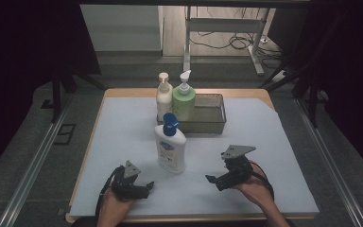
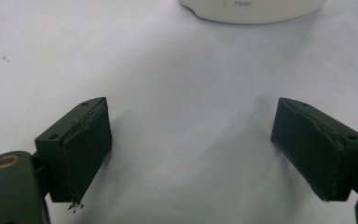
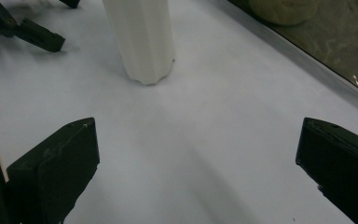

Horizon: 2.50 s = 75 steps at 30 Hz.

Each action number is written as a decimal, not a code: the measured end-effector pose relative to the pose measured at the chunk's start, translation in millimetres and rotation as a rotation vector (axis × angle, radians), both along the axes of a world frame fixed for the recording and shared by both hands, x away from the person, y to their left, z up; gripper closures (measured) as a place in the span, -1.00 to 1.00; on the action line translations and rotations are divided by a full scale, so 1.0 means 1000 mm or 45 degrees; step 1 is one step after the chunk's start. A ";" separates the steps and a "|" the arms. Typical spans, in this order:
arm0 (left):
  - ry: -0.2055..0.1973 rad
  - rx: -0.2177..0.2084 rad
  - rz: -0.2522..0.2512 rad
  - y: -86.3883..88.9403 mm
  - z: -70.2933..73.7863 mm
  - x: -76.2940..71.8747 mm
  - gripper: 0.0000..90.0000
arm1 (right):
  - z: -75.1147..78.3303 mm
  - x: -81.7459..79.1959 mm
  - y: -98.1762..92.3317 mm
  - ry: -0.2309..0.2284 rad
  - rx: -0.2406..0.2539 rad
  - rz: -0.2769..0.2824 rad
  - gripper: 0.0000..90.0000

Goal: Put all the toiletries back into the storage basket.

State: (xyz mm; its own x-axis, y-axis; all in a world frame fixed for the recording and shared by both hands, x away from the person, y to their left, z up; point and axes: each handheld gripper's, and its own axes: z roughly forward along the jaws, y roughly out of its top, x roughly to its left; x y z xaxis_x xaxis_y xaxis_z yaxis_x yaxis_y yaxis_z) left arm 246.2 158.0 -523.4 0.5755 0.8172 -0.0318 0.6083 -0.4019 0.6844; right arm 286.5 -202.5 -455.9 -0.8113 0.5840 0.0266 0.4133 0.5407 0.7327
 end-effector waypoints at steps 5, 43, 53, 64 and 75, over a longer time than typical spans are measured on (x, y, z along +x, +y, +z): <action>-0.001 0.002 0.001 0.000 0.000 0.000 -0.73 | 0.008 0.003 0.012 -0.013 0.024 0.024 -1.00; 0.001 0.004 -0.001 0.000 0.000 0.000 -0.73 | 0.040 0.027 0.098 -0.104 0.098 0.052 -0.80; 0.000 0.004 0.000 0.000 0.000 0.000 -0.73 | 0.041 0.035 0.117 -0.147 0.105 0.040 -0.63; 0.001 0.005 0.000 0.000 0.000 0.000 -0.73 | 0.040 0.040 0.134 -0.169 0.124 0.051 -0.29; 0.002 0.005 0.000 0.000 0.000 0.000 -0.73 | 0.041 0.038 0.131 -0.151 0.165 0.034 -0.13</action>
